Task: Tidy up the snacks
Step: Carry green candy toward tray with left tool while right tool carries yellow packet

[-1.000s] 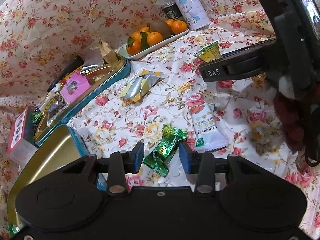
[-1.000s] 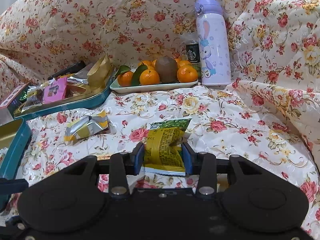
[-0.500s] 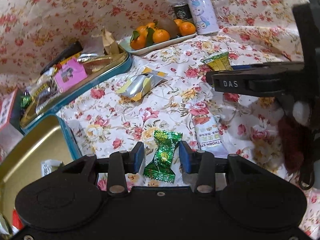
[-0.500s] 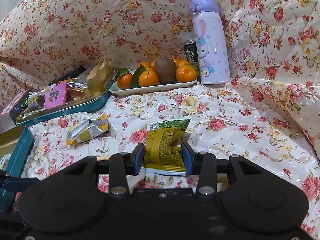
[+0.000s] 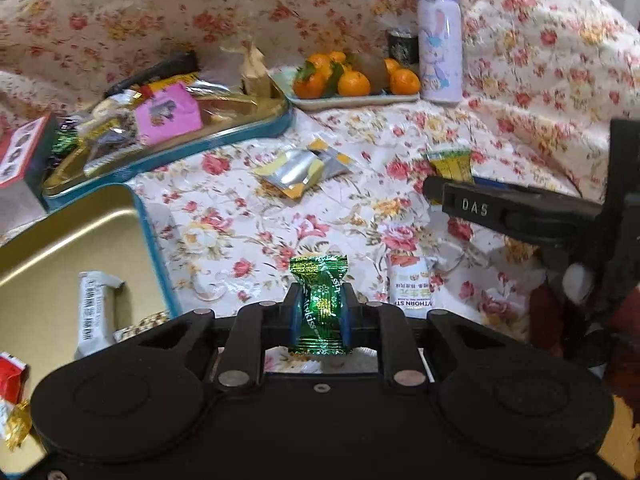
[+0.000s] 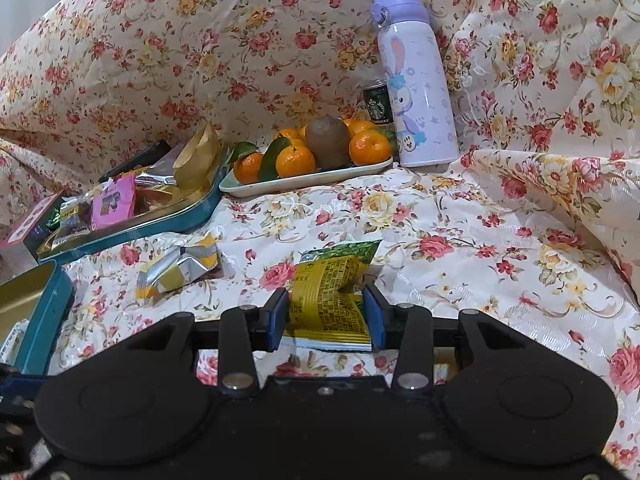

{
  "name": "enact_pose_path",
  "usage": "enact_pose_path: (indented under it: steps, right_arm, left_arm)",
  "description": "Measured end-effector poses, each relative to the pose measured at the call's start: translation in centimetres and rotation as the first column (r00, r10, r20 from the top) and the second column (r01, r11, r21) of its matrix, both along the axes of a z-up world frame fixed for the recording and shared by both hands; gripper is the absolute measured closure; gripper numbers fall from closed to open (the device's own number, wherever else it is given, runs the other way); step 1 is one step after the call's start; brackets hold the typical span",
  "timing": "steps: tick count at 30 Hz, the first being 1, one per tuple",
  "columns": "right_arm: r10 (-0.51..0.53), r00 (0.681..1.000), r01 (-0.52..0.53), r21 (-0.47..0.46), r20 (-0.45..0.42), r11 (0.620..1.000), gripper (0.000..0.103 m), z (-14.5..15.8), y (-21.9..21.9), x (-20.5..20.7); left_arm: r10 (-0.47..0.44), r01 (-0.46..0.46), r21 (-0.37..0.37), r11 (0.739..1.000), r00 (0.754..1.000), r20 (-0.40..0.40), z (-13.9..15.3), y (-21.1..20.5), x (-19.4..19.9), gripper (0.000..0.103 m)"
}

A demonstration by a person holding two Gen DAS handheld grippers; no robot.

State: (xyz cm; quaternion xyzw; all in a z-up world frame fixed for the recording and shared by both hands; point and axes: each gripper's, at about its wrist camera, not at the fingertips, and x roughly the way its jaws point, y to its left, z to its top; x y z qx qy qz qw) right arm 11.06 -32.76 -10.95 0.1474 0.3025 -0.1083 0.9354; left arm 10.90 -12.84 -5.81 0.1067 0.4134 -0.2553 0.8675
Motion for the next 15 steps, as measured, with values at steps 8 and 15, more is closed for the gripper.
enact_pose_path:
  steps: [8, 15]
  right_arm:
    - [-0.004, 1.0, 0.004, 0.005, 0.003, 1.0, 0.06, 0.0, 0.0, 0.0]
    - [-0.002, 1.0, 0.002, -0.009, -0.003, 1.0, 0.061, 0.0, 0.1, 0.0]
  left_arm:
    - [0.091, -0.09, -0.039, 0.995, 0.996, 0.019, 2.6, 3.3, -0.8, 0.078]
    - [0.184, -0.182, -0.077, 0.98, 0.983, 0.026, 4.1, 7.8, -1.2, 0.078]
